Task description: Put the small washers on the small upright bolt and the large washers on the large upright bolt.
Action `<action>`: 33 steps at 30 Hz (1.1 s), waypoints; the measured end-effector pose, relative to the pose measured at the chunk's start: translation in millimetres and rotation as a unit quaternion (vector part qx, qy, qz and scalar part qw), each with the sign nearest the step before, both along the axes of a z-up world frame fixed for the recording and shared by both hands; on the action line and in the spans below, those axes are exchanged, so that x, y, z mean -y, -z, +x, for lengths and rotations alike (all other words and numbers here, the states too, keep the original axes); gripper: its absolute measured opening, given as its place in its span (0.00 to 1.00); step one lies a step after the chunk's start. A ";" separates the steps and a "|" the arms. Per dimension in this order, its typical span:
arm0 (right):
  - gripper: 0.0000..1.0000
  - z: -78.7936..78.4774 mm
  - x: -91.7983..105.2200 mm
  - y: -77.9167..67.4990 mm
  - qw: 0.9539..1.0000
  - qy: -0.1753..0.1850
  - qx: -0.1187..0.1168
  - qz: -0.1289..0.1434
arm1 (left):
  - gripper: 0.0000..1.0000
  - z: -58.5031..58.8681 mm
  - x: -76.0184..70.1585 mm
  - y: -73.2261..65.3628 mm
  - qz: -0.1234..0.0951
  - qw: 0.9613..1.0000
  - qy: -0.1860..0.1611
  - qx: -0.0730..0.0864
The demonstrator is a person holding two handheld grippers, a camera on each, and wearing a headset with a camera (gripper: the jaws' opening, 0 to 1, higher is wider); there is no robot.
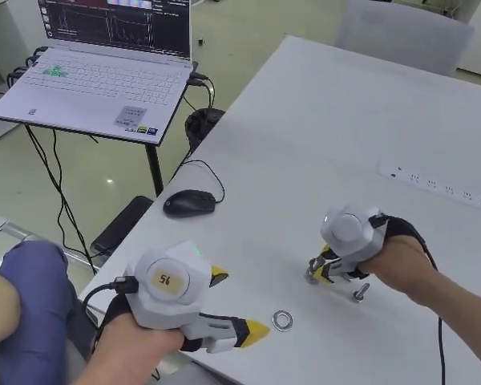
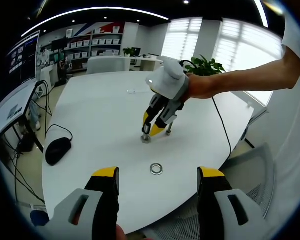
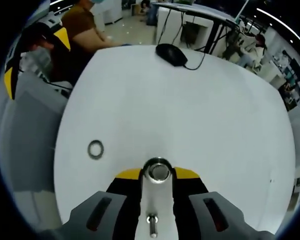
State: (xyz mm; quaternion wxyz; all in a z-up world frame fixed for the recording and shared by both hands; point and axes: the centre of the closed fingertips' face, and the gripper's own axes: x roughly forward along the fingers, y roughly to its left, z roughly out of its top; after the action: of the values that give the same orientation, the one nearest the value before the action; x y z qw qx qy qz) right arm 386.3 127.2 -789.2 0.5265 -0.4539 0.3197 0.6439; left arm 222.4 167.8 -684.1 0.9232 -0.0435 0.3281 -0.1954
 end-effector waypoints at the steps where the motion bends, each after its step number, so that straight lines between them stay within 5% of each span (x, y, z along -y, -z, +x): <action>1: 0.24 0.0 -0.8 0.0 1.000 0.001 0.001 0.000 | 0.62 0.3 0.0 0.1 0.000 1.000 0.001 0.000; 12: 0.24 0.8 -2.9 -0.2 1.000 0.003 0.004 -0.030 | 0.62 0.1 -0.8 -0.2 -0.001 1.000 0.001 0.001; 33: 0.24 -0.8 -7.9 26.6 0.997 -0.008 0.004 -0.074 | 0.62 -1.0 -4.3 -1.5 -0.001 1.000 -0.005 0.003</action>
State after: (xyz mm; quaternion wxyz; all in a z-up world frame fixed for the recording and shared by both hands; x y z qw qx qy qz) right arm 385.5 135.1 -815.8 0.4880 -0.4965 0.3605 0.6208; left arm 221.4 172.1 -682.5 0.9252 -0.0451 0.3246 -0.1915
